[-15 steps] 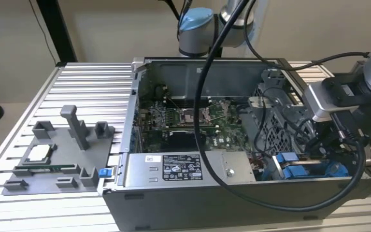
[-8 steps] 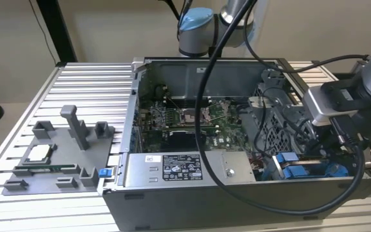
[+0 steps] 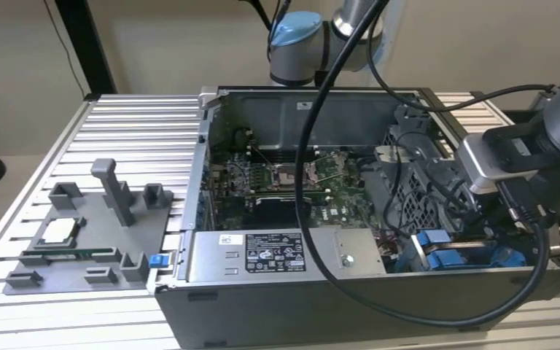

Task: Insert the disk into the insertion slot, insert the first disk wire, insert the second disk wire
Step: 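Insert the second disk wire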

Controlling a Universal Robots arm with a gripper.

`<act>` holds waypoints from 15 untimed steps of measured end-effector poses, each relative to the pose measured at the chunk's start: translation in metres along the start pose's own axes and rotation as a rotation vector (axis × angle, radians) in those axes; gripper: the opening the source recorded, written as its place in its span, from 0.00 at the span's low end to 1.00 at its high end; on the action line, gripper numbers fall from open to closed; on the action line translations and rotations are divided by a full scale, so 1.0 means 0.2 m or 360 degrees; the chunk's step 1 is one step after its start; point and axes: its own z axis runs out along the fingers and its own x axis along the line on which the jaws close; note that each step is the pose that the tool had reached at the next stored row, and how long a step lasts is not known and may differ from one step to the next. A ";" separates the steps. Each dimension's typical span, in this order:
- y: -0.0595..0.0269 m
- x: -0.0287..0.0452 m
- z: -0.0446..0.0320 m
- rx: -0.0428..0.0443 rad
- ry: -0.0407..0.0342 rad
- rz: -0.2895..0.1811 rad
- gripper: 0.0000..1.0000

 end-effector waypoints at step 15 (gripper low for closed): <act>0.008 -0.003 0.001 0.0005 0.0002 0.0021 0.00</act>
